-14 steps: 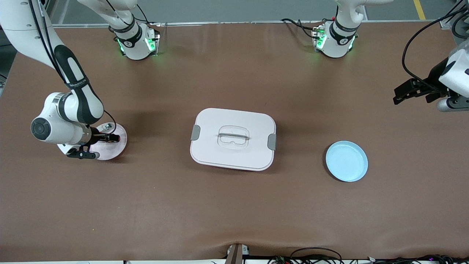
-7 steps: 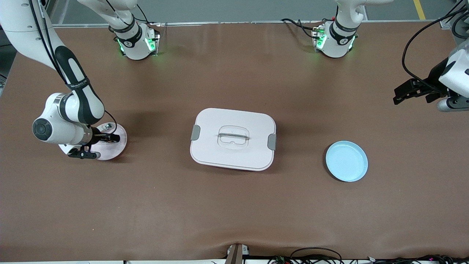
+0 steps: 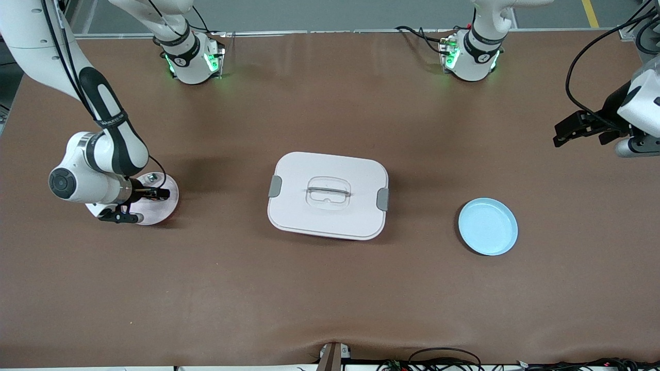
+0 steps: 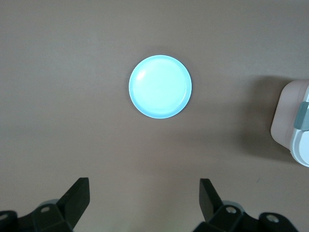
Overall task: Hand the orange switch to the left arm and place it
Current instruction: 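Lower the right gripper and close it on the black-orange switch, then lift the switch over the box while the left gripper reaches toward it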
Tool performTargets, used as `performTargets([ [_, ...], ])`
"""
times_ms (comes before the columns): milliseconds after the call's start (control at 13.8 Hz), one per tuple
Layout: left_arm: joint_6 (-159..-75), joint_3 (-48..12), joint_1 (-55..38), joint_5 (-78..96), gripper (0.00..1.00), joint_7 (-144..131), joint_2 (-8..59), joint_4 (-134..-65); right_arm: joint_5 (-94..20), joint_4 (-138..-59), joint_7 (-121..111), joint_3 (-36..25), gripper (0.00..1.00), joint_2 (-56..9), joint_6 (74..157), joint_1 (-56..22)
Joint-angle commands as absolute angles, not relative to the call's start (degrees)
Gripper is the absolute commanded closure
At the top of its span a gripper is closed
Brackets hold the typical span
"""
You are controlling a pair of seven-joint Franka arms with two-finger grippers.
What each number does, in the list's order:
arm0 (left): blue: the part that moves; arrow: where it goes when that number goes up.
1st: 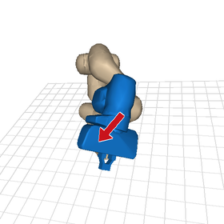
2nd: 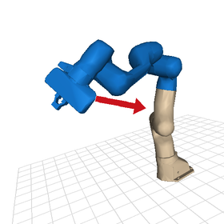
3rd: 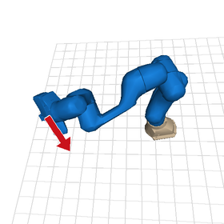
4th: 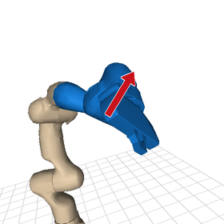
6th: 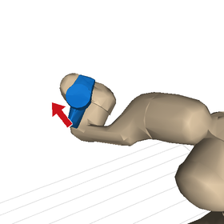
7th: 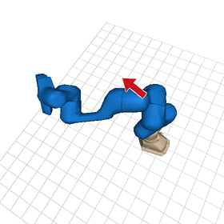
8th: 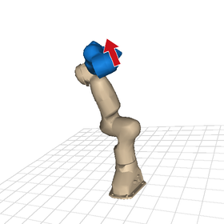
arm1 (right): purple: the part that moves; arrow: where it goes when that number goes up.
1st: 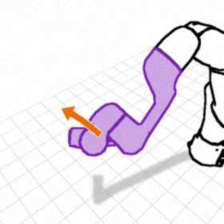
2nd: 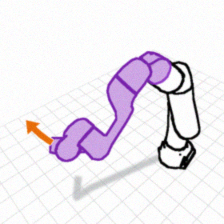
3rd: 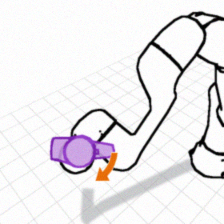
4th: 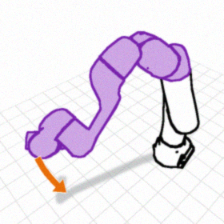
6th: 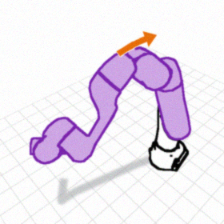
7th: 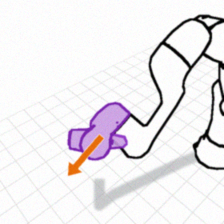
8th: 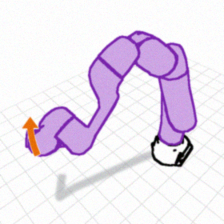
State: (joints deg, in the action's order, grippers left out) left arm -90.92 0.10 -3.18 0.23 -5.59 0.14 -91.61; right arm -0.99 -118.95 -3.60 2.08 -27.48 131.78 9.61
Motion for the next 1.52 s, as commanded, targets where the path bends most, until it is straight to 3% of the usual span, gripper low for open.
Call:
performTargets([
  [0,-89.7,0.1,-2.9,0.9,0.00,-4.2,0.9,-90.0,-1.2,-118.7,-2.6,2.3,0.00,-27.8,131.7,9.6],
  [145,-89.7,0.1,-3.0,0.9,0.00,-4.2,0.9,-90.0,-1.2,-118.6,-2.6,2.4,0.00,-27.7,131.5,9.6],
  [217,-89.7,0.1,-3.0,1.0,0.00,-4.2,0.9,-90.0,-1.2,-118.6,-2.7,2.3,0.15,-27.6,131.1,9.6],
  [289,-89.7,0.1,-3.1,1.0,0.00,-4.2,1.0,-90.0,-1.2,-118.2,-2.6,2.4,0.53,-27.6,129.9,9.6],
  [361,-89.6,0.1,-3.1,1.0,0.00,-4.2,1.0,-90.0,-1.3,-117.9,-2.5,2.4,1.00,-27.6,129.0,9.6],
  [867,-89.6,0.1,-3.0,1.0,0.00,-4.2,0.9,-90.0,-2.5,-116.3,-2.5,2.4,1.00,-27.6,127.5,9.5],
  [1229,-89.6,0.3,-2.8,2.2,0.00,-4.1,0.8,-89.9,-5.4,-103.7,1.9,2.4,1.00,-27.6,107.3,8.4],
  [1446,-89.6,0.6,-2.7,4.4,0.00,-4.4,0.4,-89.9,-8.7,-100.5,11.0,2.5,1.00,-27.0,99.2,5.1],
])
